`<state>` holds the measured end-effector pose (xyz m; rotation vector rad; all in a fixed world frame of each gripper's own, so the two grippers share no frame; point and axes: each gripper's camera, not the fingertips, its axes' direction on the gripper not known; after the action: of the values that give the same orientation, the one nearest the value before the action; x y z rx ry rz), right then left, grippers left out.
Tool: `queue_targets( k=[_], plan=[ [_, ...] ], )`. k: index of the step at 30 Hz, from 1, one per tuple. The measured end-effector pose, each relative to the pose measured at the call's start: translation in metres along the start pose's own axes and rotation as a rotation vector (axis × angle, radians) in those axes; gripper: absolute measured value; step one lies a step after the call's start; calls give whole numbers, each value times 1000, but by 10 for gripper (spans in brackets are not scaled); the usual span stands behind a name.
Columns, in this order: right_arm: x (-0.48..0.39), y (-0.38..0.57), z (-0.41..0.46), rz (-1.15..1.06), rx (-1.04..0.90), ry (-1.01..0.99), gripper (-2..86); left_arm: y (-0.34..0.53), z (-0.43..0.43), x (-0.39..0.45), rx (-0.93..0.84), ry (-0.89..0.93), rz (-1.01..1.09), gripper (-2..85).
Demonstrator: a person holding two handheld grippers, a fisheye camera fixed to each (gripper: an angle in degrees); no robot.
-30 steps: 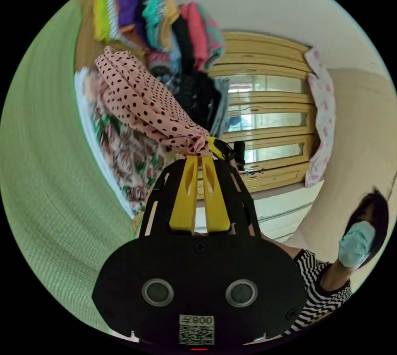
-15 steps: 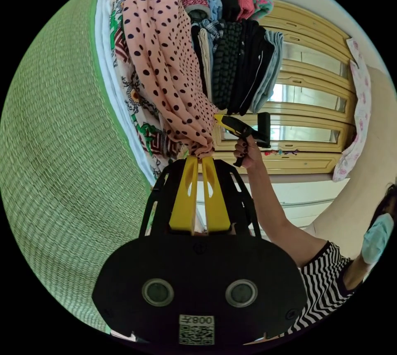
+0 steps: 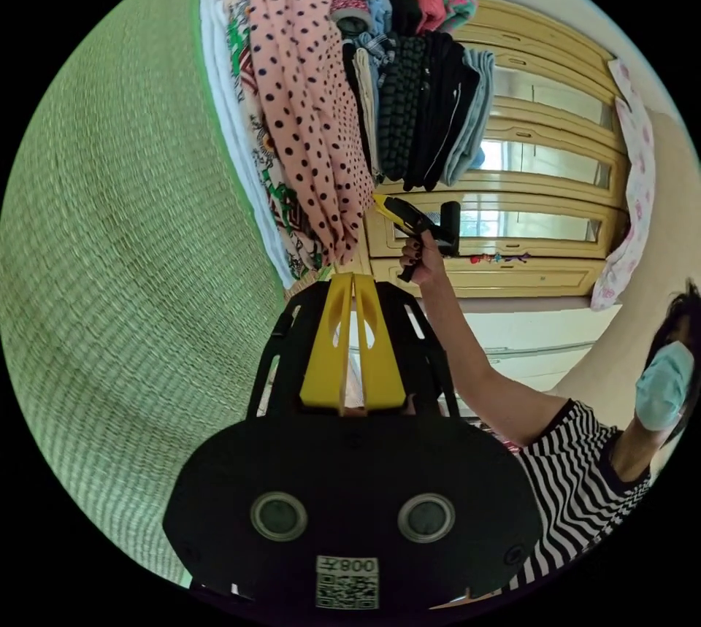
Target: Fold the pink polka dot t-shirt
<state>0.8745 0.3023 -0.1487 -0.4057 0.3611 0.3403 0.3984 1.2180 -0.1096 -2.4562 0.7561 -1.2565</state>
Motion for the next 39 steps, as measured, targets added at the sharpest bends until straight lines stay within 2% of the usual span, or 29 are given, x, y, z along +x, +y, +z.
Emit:
queue_targets(
  k=[7, 9, 12, 15, 18, 21, 23, 25, 27, 30, 32, 39],
  plan=[
    [-17, 35, -18, 19, 160, -23, 3, -25, 9, 15, 23, -77, 96, 1],
    [-45, 43, -14, -59, 195, -57, 2, -33, 18, 14, 7, -197, 115, 1],
    [-79, 40, 15, -133, 112, 51, 1, -39, 30, 4, -52, -280, 82, 1],
    [-90, 34, 56, -110, -35, 182, 1, -33, 26, 5, -20, -231, 71, 1],
    [-115, 47, 48, -166, 51, 186, 1, -23, 16, 15, 19, -254, 130, 1],
    [-129, 55, 60, -180, 26, 244, 1, -16, 13, 7, -21, -289, 111, 1],
    [-135, 60, 60, -166, 42, 215, 1, -6, 2, 11, -14, -309, 160, 1],
    [-149, 69, 51, -185, 125, 183, 2, 8, -12, 19, -18, -393, 232, 1],
    [-173, 77, 43, -215, 225, 179, 2, 33, -32, 26, -39, -570, 314, 1],
    [-204, 80, 44, -261, 295, 155, 4, 65, -51, 22, -90, -788, 340, 2],
    [-223, 77, 48, -293, 328, 125, 6, 82, -60, 12, -120, -853, 306, 2],
    [-311, 23, 75, -428, 396, 64, 35, 126, -97, -6, 0, -673, 304, 4]
  ],
)
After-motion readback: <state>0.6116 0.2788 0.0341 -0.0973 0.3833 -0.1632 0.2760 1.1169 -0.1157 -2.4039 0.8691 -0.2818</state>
